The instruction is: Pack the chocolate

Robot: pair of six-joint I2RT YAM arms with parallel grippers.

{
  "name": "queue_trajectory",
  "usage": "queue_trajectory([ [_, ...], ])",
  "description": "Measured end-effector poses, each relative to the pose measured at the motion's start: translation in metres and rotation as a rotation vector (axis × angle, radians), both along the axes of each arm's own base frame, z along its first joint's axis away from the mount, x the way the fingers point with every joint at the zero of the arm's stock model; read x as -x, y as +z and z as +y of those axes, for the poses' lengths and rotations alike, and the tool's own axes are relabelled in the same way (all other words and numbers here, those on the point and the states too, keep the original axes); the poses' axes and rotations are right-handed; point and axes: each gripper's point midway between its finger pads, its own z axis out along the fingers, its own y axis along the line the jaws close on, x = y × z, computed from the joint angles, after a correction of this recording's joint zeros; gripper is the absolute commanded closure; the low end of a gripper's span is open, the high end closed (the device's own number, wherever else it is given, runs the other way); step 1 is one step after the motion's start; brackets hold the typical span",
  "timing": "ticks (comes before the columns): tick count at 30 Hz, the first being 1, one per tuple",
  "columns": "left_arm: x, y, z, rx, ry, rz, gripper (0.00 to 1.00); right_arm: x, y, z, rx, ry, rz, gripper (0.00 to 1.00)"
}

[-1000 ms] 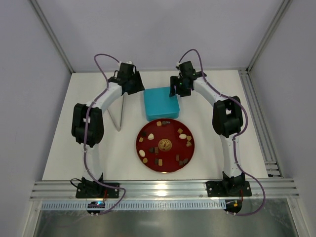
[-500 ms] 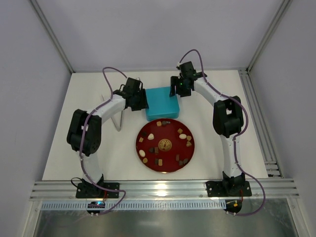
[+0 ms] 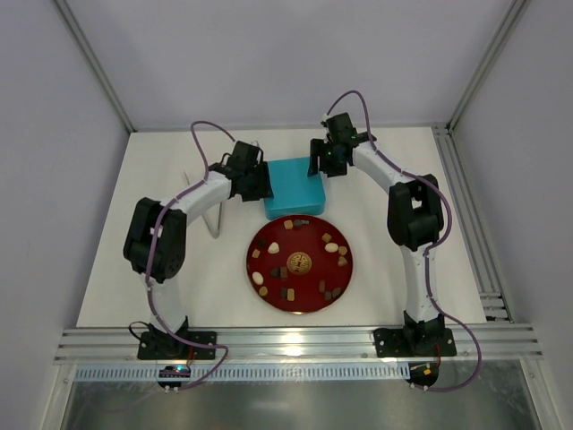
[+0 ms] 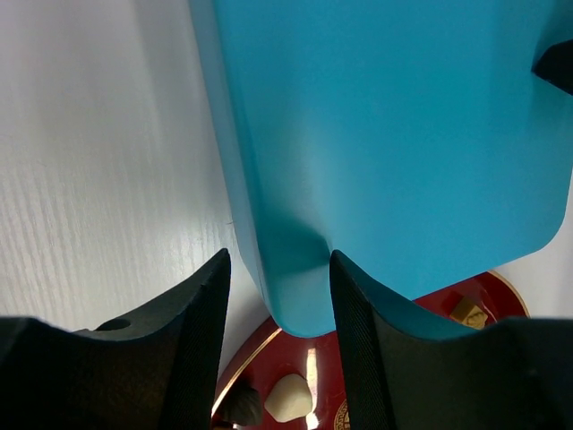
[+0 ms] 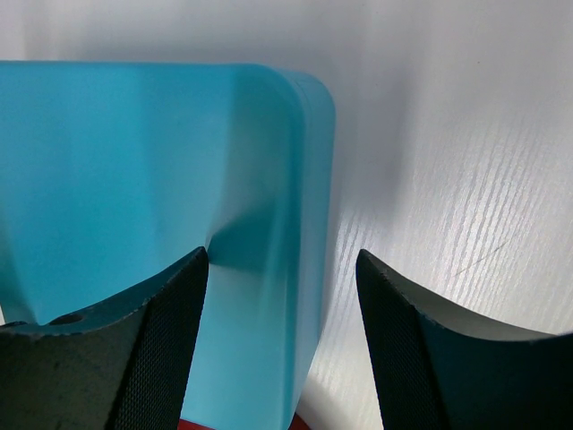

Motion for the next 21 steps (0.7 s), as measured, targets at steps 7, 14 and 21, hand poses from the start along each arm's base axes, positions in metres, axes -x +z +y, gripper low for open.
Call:
queue_trajectory([
  [7,0.003,0.030,0.000,0.027,-0.004,-0.053,0.52,0.000,0.000,0.000,0.000,0.000,-0.001,0.32],
  [14,0.009,0.038,0.005,0.034,0.005,-0.082,0.56,0.000,0.000,0.000,-0.004,-0.002,0.000,0.32],
  [21,0.012,-0.006,0.002,0.020,0.023,-0.001,0.59,0.003,0.000,-0.002,-0.004,-0.005,0.003,0.32],
])
